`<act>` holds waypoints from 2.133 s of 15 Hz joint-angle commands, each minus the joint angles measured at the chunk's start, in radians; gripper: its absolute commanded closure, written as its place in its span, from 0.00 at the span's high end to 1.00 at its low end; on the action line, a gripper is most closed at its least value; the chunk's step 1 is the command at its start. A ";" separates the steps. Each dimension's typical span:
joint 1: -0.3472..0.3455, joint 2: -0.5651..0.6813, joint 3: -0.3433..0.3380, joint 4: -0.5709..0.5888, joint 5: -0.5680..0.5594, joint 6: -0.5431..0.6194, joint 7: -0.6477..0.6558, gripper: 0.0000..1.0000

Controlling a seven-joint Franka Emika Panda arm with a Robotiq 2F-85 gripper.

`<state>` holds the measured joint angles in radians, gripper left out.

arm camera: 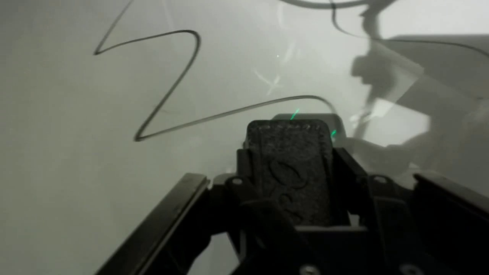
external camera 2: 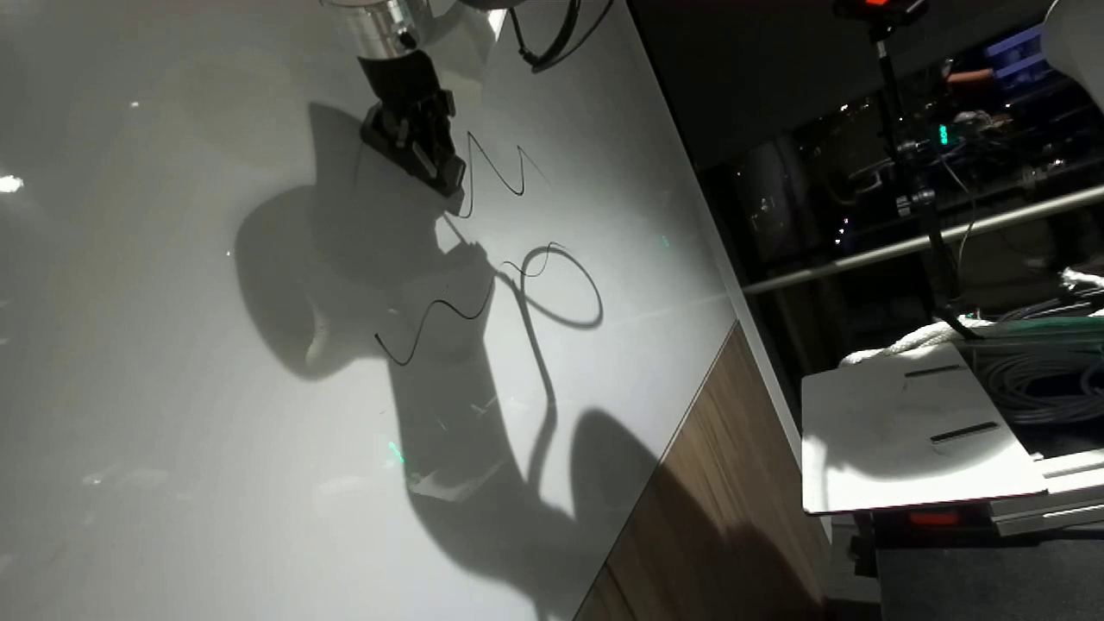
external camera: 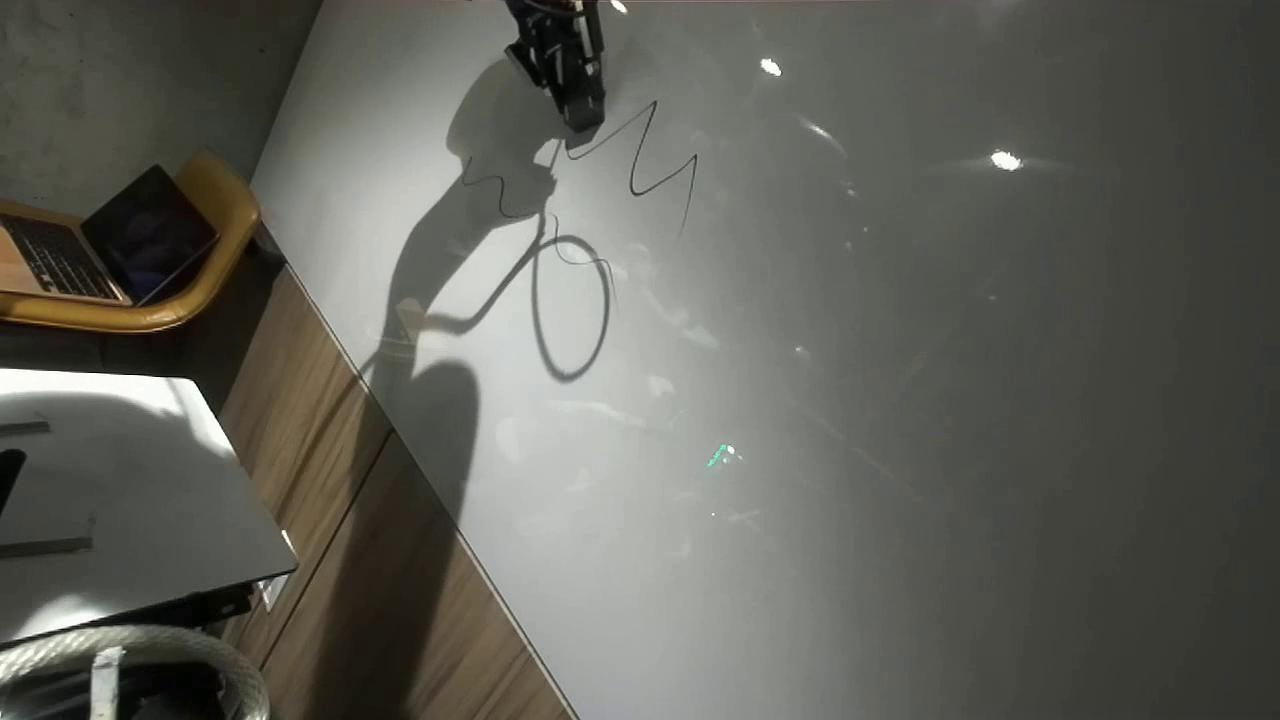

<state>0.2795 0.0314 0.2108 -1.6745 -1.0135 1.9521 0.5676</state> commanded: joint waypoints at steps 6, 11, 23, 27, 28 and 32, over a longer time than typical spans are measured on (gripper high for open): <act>-0.133 -0.071 -0.064 0.126 0.000 0.119 -0.155 0.29; -0.106 -0.023 -0.023 0.097 0.029 0.106 -0.120 0.29; 0.047 0.181 0.073 0.168 0.015 0.040 -0.102 0.29; 0.055 0.194 0.064 0.152 0.031 0.039 -0.109 0.29; 0.056 0.192 0.063 0.143 0.033 0.039 -0.108 0.29; 0.027 0.155 0.039 0.082 0.052 0.059 -0.119 0.29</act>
<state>0.3397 0.1649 0.2876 -1.5923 -0.9708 1.9379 0.4778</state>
